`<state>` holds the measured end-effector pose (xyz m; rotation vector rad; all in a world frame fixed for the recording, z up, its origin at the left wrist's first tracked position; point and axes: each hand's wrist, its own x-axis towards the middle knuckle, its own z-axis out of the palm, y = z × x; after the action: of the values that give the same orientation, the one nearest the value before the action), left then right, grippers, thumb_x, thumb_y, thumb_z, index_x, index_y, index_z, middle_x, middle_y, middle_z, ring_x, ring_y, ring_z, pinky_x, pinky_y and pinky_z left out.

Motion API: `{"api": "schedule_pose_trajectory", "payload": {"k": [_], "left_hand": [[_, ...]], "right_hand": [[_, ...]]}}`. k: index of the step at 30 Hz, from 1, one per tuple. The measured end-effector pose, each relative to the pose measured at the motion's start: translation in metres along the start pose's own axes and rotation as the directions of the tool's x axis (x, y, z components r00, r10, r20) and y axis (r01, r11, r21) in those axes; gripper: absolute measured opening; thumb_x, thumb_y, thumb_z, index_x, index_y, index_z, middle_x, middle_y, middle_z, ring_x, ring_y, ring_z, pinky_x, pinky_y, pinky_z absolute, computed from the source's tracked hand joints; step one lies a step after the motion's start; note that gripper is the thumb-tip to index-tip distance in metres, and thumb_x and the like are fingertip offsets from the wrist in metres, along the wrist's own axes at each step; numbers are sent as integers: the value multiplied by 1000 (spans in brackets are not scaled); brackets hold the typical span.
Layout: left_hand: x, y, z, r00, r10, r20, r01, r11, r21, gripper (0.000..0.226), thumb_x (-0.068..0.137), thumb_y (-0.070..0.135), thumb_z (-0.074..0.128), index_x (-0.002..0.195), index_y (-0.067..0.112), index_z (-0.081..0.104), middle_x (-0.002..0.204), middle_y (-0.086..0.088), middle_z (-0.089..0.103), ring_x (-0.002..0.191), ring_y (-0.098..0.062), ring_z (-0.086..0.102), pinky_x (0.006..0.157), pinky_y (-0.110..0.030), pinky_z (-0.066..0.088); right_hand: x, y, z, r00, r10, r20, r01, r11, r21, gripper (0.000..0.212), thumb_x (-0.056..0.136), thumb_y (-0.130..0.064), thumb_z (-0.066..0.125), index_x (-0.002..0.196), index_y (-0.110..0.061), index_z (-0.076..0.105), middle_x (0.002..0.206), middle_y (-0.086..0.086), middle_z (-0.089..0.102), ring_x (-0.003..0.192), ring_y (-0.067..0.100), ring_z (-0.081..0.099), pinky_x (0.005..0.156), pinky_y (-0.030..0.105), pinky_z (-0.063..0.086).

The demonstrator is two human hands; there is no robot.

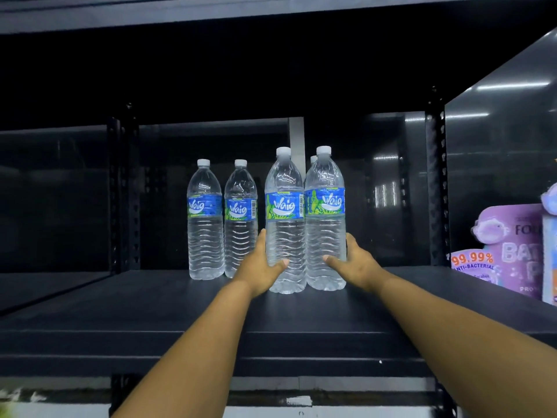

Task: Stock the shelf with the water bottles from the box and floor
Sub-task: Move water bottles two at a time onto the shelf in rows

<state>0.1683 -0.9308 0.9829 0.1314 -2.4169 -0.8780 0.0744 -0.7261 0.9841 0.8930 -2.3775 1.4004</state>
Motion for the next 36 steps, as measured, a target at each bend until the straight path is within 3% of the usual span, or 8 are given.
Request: {"api": "schedule_pose_trajectory", "payload": {"k": [7,11,15,27,36], "left_hand": [[-31,13,-6,984,-128,124,95,964,247,80,95,54,46,155,23,2,157,-11,28,142,-31,32,112,-36,28],[-47,23,-8,980,-113,162,22,878,478,72,96,57,41,153,18,21,158,-7,26,144,-27,28,115,-39,26],[-59,31,-9,974,-111,200,-33,798,602,67,95,60,38,149,20,33,156,-6,31,143,-26,29,114,-43,27],[-97,65,-12,978,-87,189,-41,811,583,65,95,60,38,146,18,38,151,-8,40,137,-27,38,109,-39,35],[-149,115,-9,981,-92,173,-23,822,570,65,96,59,36,149,20,33,152,-7,38,138,-28,37,108,-41,34]], "right_hand": [[-25,-8,1,977,165,133,-125,956,-267,71,89,-40,62,146,-16,27,140,7,50,125,26,49,98,31,39],[-46,-18,-1,963,193,187,-79,868,-490,68,92,-51,52,147,-17,31,148,8,42,132,27,43,106,35,37],[-63,-30,-5,961,178,211,-9,785,-620,67,96,-59,35,148,-15,33,153,9,34,137,27,36,108,37,33],[-108,-36,-31,966,164,198,21,718,-695,67,92,-64,32,145,-23,38,147,10,42,132,30,43,106,44,38],[-159,-42,-75,963,175,204,24,701,-713,70,96,-62,29,151,-19,25,156,10,28,141,28,30,112,44,31]]}}
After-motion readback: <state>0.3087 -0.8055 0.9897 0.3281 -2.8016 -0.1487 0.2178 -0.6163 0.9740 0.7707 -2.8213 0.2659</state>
